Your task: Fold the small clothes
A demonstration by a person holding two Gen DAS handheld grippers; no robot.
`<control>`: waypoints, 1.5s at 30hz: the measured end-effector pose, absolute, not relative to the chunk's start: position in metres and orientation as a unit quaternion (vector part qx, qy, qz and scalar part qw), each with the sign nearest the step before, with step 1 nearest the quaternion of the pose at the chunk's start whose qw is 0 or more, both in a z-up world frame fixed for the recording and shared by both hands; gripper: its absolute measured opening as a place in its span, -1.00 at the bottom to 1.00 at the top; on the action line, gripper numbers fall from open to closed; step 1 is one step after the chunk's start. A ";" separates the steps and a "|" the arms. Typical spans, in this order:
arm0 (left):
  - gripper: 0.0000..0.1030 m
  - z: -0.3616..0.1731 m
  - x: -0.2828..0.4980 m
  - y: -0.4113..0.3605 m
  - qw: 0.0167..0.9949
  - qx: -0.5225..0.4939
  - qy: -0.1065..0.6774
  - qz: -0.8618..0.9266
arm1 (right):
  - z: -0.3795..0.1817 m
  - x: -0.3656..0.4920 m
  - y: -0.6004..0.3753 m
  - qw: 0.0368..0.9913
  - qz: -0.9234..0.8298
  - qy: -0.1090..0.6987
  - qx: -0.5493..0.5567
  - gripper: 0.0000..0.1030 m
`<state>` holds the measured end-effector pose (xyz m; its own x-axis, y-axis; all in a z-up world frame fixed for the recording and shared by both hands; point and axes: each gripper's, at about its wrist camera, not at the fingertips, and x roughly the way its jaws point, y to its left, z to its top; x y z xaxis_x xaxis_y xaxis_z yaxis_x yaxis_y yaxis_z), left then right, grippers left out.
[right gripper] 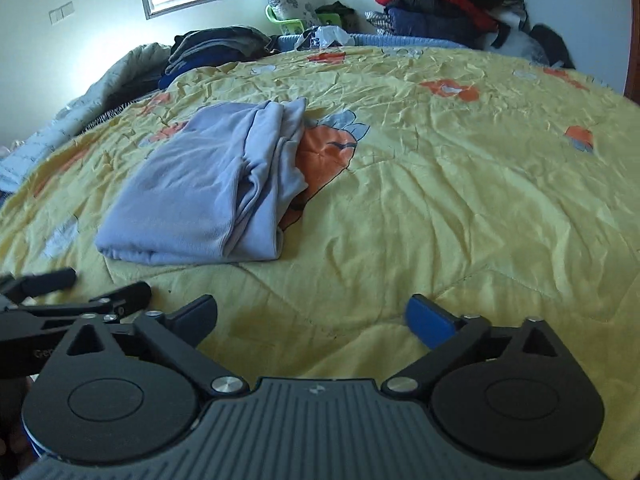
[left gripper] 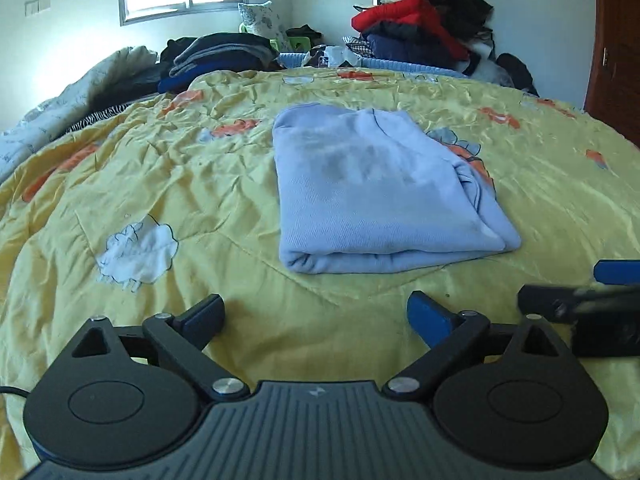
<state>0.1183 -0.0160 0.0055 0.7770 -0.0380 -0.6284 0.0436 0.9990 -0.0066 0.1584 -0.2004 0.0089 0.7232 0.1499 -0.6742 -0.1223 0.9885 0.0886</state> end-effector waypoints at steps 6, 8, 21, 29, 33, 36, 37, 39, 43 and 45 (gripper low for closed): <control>1.00 0.004 0.115 -0.012 0.945 0.002 0.328 -0.018 | 0.001 0.153 -0.187 0.939 0.047 0.341 -0.026 0.96; 1.00 0.004 0.116 -0.012 0.944 0.002 0.328 -0.017 | 0.000 0.153 -0.186 0.939 0.045 0.340 -0.029 0.96; 1.00 0.004 0.116 -0.013 0.945 0.002 0.327 -0.018 | -0.001 0.150 -0.186 0.940 0.047 0.338 -0.026 0.97; 1.00 0.004 0.116 -0.013 0.945 0.002 0.327 -0.018 | 0.000 0.147 -0.187 0.940 0.052 0.336 -0.020 0.97; 1.00 0.004 0.116 -0.013 0.945 0.002 0.327 -0.018 | 0.000 0.148 -0.186 0.940 0.051 0.337 -0.020 0.97; 1.00 0.004 0.115 -0.013 0.945 0.002 0.327 -0.018 | -0.001 0.148 -0.184 0.939 0.049 0.339 -0.029 0.97; 1.00 0.004 0.116 -0.013 0.945 0.002 0.326 -0.018 | -0.001 0.147 -0.184 0.939 0.049 0.339 -0.028 0.97; 1.00 0.004 0.115 -0.013 0.945 0.002 0.326 -0.017 | -0.001 0.147 -0.184 0.939 0.048 0.339 -0.028 0.97; 1.00 0.004 0.115 -0.013 0.945 0.002 0.326 -0.017 | -0.001 0.147 -0.184 0.939 0.048 0.339 -0.029 0.97; 1.00 0.004 0.115 -0.013 0.945 0.002 0.326 -0.018 | -0.001 0.147 -0.184 0.939 0.048 0.339 -0.028 0.97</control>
